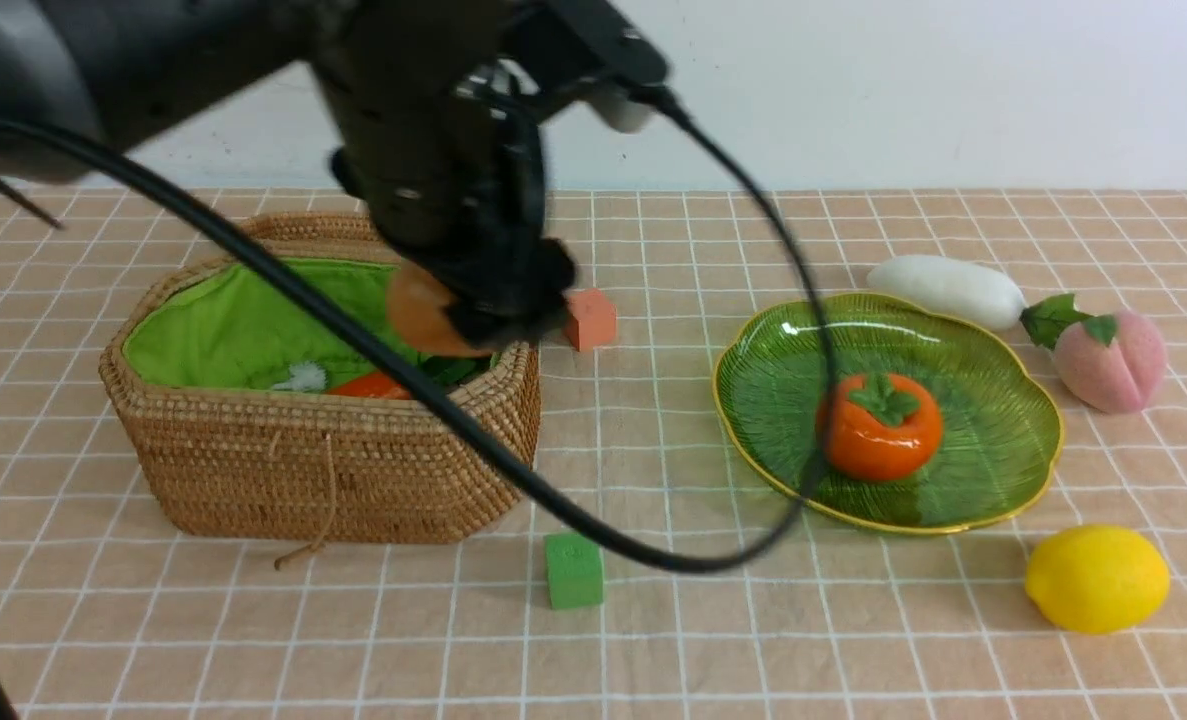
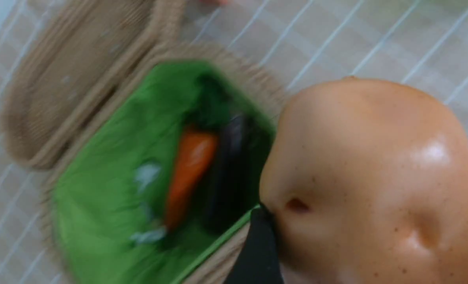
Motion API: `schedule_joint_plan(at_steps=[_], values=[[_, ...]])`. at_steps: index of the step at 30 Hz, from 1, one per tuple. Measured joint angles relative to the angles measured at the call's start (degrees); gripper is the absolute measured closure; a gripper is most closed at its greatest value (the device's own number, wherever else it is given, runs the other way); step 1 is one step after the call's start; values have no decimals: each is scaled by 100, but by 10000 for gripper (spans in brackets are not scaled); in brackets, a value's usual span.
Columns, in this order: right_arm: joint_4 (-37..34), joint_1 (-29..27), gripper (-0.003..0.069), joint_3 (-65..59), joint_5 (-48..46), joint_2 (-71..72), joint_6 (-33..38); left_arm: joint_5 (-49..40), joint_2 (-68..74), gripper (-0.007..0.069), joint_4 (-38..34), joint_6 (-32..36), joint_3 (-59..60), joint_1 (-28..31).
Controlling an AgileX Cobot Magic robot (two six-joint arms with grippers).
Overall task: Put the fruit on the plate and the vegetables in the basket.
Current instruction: Grab a potato with your left arm and place it in the basket on the left
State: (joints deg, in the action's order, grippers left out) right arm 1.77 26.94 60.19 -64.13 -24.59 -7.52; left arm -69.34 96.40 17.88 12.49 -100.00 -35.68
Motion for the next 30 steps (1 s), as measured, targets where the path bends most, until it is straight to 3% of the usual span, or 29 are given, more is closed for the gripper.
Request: schedule_joint_plan(at_steps=[4, 11, 17, 25, 30], values=[[0, 0, 517, 0, 5, 0, 0, 380, 117, 15, -403, 1428, 134, 997], [0, 0, 517, 0, 6, 0, 0, 586, 683, 15, -584, 2286, 166, 1401], [0, 0, 517, 0, 18, 0, 5, 786, 943, 15, -502, 2215, 180, 1415], [-24, 0, 517, 0, 18, -271, 5, 666, 837, -43, -273, 1080, 180, 1415], [-133, 0, 517, 0, 22, -776, 5, 592, 350, 70, -129, 505, 180, 1286]])
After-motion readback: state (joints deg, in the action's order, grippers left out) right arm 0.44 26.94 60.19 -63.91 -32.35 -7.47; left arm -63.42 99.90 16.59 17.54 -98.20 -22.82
